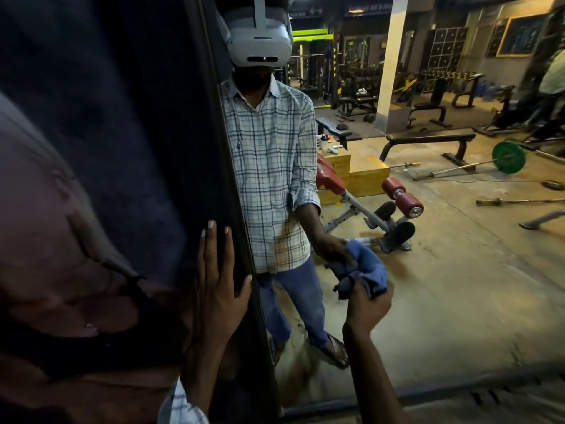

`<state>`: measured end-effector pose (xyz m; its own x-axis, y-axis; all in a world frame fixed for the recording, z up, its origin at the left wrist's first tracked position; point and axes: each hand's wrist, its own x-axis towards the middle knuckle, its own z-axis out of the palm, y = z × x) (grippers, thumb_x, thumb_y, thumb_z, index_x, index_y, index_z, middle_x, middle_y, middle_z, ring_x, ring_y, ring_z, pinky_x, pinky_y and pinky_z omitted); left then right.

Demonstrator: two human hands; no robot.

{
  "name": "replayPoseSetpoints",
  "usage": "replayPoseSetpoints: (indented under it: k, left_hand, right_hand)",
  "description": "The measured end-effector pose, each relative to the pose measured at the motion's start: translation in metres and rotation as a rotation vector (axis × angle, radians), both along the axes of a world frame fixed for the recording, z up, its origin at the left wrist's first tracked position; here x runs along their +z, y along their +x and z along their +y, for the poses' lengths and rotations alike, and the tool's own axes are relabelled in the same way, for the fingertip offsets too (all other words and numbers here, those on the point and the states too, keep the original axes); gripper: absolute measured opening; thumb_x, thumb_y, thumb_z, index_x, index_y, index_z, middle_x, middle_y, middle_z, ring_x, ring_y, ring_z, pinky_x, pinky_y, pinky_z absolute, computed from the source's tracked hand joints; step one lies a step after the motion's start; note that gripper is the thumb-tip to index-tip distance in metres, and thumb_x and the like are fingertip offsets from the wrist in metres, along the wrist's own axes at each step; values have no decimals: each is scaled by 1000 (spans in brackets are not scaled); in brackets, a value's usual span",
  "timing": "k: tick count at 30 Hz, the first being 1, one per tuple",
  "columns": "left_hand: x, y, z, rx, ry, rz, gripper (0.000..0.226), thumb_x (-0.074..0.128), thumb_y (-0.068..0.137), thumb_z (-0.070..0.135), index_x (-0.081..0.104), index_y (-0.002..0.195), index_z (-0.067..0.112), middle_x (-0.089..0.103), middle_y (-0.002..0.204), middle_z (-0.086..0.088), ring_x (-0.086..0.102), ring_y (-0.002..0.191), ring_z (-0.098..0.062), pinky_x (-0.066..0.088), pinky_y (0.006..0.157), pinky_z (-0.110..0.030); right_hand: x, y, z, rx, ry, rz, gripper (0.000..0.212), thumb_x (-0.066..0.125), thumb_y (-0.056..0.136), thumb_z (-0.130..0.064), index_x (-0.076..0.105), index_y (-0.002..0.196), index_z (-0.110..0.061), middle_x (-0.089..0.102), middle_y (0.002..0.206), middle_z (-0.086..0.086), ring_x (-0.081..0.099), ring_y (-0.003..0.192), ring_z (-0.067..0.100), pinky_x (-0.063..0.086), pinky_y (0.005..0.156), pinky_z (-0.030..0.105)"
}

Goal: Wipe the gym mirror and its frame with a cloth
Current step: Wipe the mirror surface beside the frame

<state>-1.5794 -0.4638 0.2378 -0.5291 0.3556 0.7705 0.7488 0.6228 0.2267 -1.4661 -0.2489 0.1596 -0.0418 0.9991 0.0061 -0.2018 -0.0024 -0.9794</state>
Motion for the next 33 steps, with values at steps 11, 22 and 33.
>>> replayPoseSetpoints:
  k: [11, 22, 33]
  left_hand:
    - [-1, 2, 1, 11, -8, -10, 110, 90, 72, 15, 28, 163, 14, 4, 173, -16, 6, 160, -34, 8, 128, -38]
    - [-14, -9, -14, -8, -47, 50, 88, 78, 86, 15, 33, 162, 15, 8, 173, -15, 12, 159, -34, 18, 127, -45]
    - [-25, -19, -12, -68, 35, 90, 68, 66, 94, 15, 39, 156, 15, 16, 171, -16, 18, 158, -35, 18, 128, -39]
  right_hand:
    - [50, -35, -65, 418, 476, -135, 48, 73, 85, 5, 53, 118, -23, 63, 107, -2, 63, 95, 14, 53, 80, 27]
    - [91, -62, -94, 232, 270, 228, 41, 74, 90, -29, 60, 120, -6, 68, 99, 2, 67, 88, 4, 55, 75, 29]
    - [108, -75, -105, 424, 844, 72, 29, 74, 85, -2, 67, 113, -4, 60, 108, 2, 60, 99, 15, 52, 79, 32]
